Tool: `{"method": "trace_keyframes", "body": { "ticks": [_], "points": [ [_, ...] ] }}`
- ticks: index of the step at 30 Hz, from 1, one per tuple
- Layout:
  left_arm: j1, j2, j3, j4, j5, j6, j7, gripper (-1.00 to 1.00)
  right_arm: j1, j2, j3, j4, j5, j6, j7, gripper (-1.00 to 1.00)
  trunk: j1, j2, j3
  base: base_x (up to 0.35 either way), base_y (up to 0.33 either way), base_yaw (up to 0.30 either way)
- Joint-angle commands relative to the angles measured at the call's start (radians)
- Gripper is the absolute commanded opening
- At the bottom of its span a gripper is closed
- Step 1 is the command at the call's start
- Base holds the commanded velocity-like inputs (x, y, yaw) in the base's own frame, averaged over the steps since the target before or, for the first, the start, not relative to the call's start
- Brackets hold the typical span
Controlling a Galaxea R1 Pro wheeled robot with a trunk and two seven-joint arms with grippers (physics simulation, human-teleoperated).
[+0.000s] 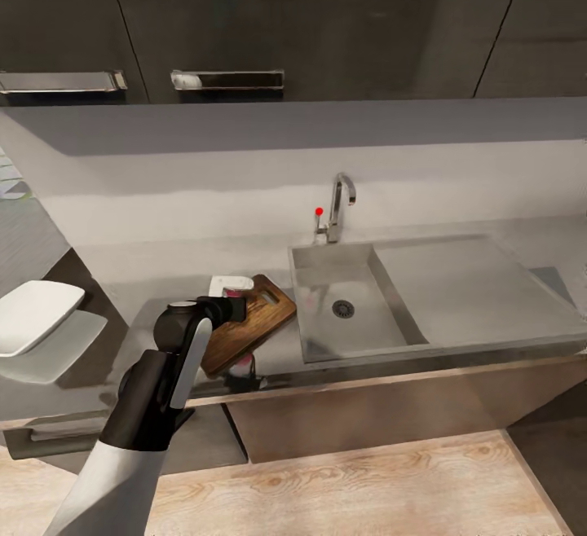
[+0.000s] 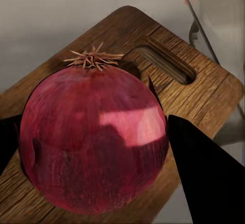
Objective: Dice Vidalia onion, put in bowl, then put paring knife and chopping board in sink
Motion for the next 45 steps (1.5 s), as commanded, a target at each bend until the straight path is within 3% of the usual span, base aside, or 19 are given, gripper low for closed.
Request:
{"method": "trace_keyframes", "body": {
  "ticks": [1, 15, 31, 45],
  "points": [
    [-0.001, 0.000, 0.000, -0.001, 0.010, 0.004, 0.010, -1.00, 0.000, 0.000, 0.001, 0.000, 0.000, -0.002, -0.004, 1.00, 0.000, -0.002, -0.002, -0.046, -0.046, 0.000],
    [0.006, 0.001, 0.000, 0.000, 0.010, 0.002, 0.010, -1.00, 0.000, 0.000, 0.000, 0.000, -0.001, 0.002, -0.004, 1.00, 0.000, -0.002, -0.003, -0.008, -0.008, 0.000],
    [0.008, 0.001, 0.000, 0.002, 0.010, 0.002, 0.010, -1.00, 0.000, 0.000, 0.000, 0.000, -0.001, 0.002, -0.004, 1.00, 0.000, -0.002, -0.020, 0.000, 0.000, 0.000],
    [0.008, 0.009, 0.000, 0.002, 0.009, 0.002, 0.010, -1.00, 0.000, 0.000, 0.000, 0.000, -0.001, 0.002, -0.004, 1.00, 0.000, -0.002, -0.020, 0.115, 0.000, 0.000]
  ]
}}
